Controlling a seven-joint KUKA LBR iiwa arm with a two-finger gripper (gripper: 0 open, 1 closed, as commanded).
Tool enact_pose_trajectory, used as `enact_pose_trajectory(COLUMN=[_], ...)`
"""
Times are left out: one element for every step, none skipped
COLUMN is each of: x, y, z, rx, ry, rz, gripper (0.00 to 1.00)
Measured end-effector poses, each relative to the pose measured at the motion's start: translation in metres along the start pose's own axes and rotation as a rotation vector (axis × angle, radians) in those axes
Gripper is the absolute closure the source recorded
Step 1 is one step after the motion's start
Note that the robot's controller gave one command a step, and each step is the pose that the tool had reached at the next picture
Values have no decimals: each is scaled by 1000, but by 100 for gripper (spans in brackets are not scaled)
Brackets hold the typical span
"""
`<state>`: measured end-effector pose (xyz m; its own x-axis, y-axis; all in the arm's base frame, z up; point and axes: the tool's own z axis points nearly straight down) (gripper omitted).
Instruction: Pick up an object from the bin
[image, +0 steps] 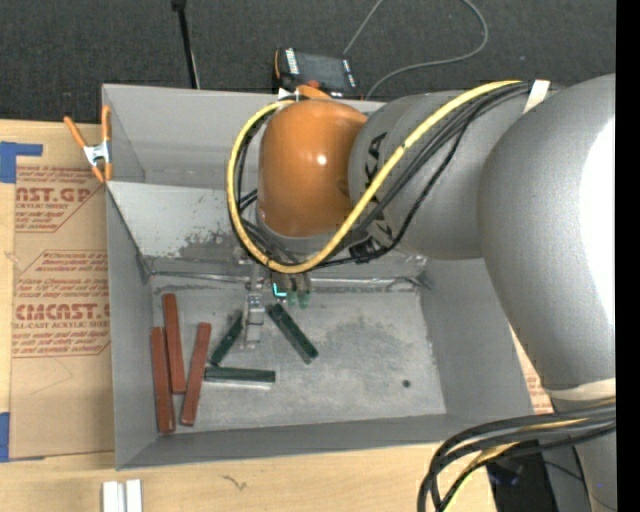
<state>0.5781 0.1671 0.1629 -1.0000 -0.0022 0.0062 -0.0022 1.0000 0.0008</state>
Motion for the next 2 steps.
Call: enact_pose_trajectory(x=[13, 11], y=[-13, -12], z=[97, 92], rx=[2, -1], ry=[-1, -9], rz=[-116, -116], gripper=[0, 100])
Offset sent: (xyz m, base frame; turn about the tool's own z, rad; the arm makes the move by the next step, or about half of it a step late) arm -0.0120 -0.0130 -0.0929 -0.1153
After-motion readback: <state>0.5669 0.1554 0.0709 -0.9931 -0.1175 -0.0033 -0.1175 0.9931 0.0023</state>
